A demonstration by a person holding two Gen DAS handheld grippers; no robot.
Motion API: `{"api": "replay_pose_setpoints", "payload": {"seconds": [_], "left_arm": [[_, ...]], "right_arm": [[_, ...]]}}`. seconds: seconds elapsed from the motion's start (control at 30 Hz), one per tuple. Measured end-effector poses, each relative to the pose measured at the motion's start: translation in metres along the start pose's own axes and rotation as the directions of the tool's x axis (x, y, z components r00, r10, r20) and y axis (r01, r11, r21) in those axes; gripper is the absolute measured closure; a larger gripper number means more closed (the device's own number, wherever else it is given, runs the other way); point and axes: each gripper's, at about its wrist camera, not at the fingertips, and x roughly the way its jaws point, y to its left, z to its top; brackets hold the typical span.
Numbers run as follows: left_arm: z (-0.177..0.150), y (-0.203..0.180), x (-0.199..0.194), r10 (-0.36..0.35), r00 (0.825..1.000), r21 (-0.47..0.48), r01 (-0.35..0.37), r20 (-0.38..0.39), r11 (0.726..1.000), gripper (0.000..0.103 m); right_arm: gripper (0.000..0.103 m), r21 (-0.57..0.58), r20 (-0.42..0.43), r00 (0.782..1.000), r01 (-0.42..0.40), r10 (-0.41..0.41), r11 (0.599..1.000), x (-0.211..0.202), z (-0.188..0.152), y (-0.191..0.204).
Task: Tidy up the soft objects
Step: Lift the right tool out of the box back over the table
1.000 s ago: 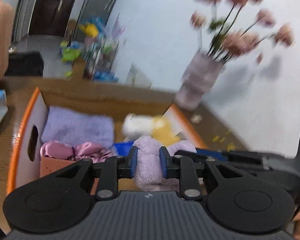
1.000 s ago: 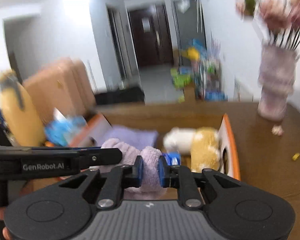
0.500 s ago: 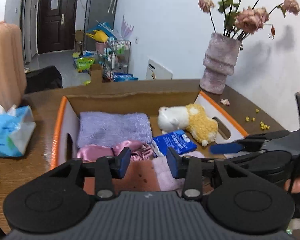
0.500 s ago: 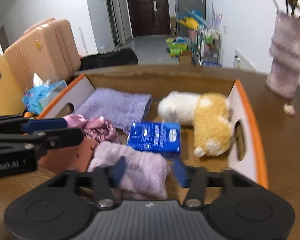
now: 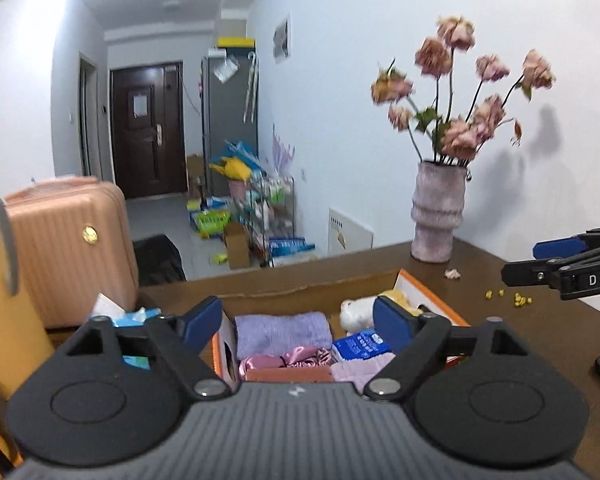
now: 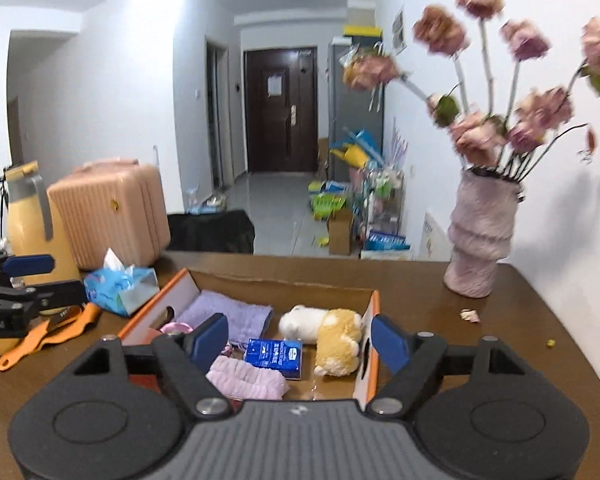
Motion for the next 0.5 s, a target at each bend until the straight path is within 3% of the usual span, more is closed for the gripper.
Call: {"api": "replay_pose_setpoints", "payload": {"seconds": [0.3, 0.5], "left_arm": [[-0.018, -0.016, -0.087, 0.044, 0.992, 0.003, -0.044, 0.117, 0.999, 0.004], [-0.07, -0.027, -0.155, 0.045, 0.989, -0.012, -0.044, 0.141, 0.999, 0.001]], "right_arm": [[0.022, -0.003, 0.152, 0.988, 0.002, -0.002, 1.0, -0.081, -0.021, 0.02], [0.018, -0.012, 0.231, 0.972, -0.045, 0.047, 0.999, -0.14, -0.081, 0.046]]}}
